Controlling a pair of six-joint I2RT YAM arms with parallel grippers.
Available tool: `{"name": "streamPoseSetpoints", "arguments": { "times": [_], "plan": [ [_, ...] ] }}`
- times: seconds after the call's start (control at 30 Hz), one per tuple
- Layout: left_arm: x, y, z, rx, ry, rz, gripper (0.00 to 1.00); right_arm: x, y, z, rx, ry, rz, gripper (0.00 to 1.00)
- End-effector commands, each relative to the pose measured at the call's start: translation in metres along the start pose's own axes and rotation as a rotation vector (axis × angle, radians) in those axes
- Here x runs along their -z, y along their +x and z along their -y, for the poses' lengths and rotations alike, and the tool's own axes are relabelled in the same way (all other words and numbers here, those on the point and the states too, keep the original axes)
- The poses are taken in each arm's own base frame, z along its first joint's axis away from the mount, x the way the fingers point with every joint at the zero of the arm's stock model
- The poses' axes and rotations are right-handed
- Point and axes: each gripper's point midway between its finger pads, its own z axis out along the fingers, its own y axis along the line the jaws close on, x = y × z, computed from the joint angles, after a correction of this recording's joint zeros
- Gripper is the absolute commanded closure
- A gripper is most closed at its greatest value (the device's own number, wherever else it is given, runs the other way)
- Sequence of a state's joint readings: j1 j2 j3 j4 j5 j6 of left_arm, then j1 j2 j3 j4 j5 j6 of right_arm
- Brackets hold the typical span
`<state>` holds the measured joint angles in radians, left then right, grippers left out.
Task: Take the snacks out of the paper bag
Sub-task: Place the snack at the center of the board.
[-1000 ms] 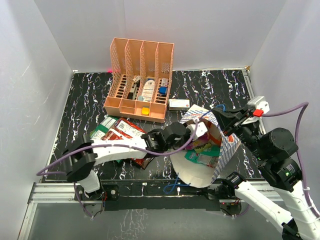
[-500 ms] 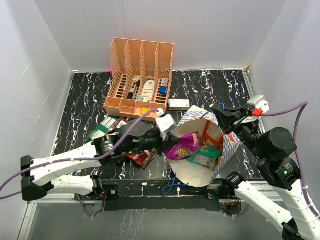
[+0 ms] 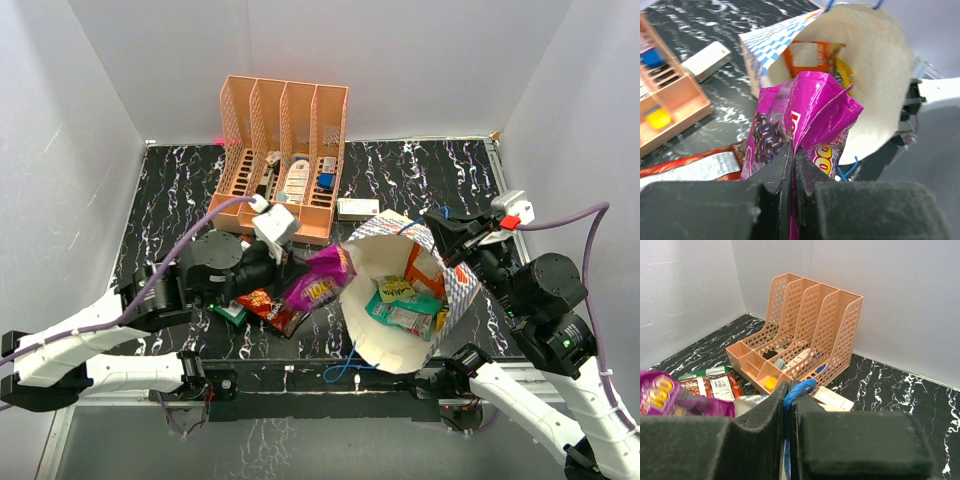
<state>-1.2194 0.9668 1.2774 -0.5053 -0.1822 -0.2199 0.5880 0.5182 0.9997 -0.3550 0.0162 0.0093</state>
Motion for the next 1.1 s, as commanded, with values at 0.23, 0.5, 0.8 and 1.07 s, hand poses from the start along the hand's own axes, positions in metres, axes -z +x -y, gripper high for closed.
{"name": "streamPoseSetpoints", "arguments": {
  "times": [0.23,0.5,0.8,1.07],
  "plan": [
    [0.074,-0.054,-0.092,0.055,-0.547,0.098,1.00,-0.005,-0.018,0.003,0.010,0.016,0.069,0.93],
    [0.083,-0.072,-0.117,-0.049,-0.709,0.162,1.00,-0.004,-0.019,0.001,0.002,0.006,0.072,0.93],
    [0.030,-0.047,-0.186,-0.023,-0.764,-0.044,1.00,-0.003,-0.024,0.000,-0.009,0.005,0.087,0.93],
    [0.069,0.006,-0.332,0.303,-1.115,-0.087,1.00,-0.009,-0.021,0.011,-0.065,0.076,0.103,0.93]
  ]
}}
